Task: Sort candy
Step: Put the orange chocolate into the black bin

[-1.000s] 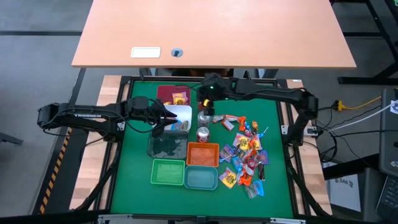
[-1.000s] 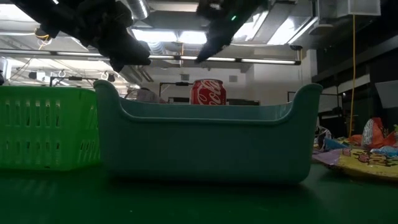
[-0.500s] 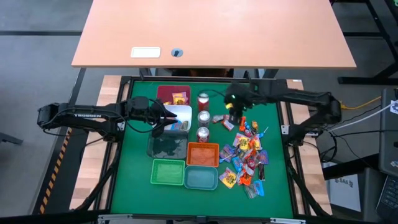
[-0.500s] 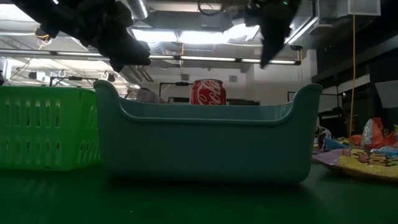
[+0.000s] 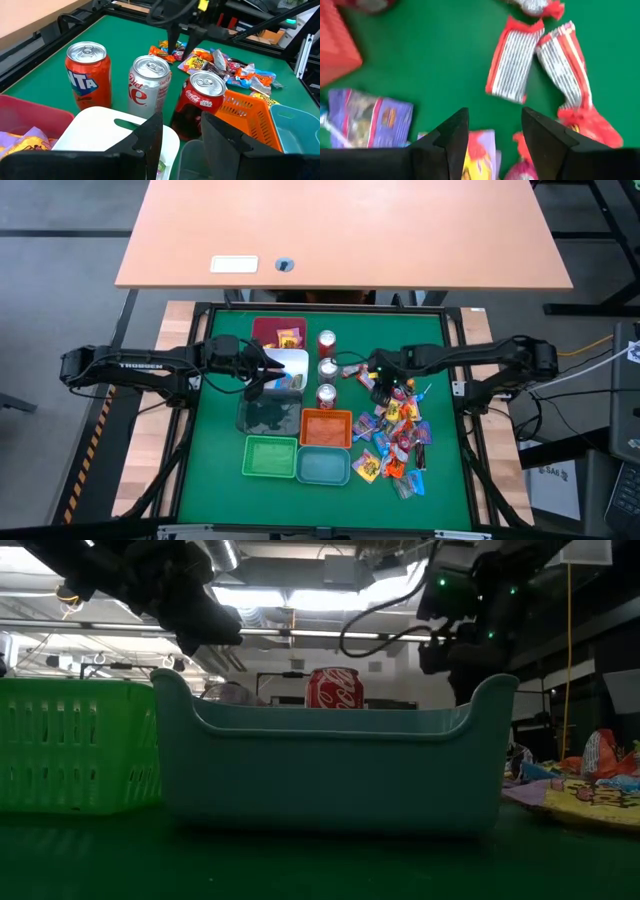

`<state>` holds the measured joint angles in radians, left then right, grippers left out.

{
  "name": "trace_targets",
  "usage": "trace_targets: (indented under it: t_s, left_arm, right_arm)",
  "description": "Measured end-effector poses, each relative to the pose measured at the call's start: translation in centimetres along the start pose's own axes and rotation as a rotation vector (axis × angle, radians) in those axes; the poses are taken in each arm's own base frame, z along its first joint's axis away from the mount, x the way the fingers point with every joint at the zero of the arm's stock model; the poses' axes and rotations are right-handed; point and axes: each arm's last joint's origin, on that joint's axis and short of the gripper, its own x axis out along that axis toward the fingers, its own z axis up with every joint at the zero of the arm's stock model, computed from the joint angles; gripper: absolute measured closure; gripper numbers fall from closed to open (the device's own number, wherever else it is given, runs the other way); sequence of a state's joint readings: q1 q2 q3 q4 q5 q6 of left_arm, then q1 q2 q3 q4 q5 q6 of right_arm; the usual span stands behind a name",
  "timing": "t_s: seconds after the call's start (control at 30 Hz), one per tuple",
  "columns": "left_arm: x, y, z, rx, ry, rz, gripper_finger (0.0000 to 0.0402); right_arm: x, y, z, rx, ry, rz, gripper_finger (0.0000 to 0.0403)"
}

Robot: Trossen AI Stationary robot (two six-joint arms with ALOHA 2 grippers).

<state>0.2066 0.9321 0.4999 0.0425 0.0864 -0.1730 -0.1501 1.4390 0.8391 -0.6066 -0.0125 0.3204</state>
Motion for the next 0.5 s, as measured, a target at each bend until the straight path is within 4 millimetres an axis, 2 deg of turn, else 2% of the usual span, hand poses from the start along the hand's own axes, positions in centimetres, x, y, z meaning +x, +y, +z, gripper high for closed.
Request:
trace_targets:
  t_s: [0.27, 0.5]
  left_arm:
    - [0.0, 0.0, 0.0, 0.0, -0.002, 0.0, 0.0278]
    - [0.0, 0.0, 0.0, 0.0, -0.001, 0.0, 0.0278]
  right_arm:
    - [0.6, -0.2, 0.5, 0.019, -0.113, -0.077, 0.0221]
    - [1.3, -0.1, 0.7, 0.019, -0.116, -0.084, 0.0221]
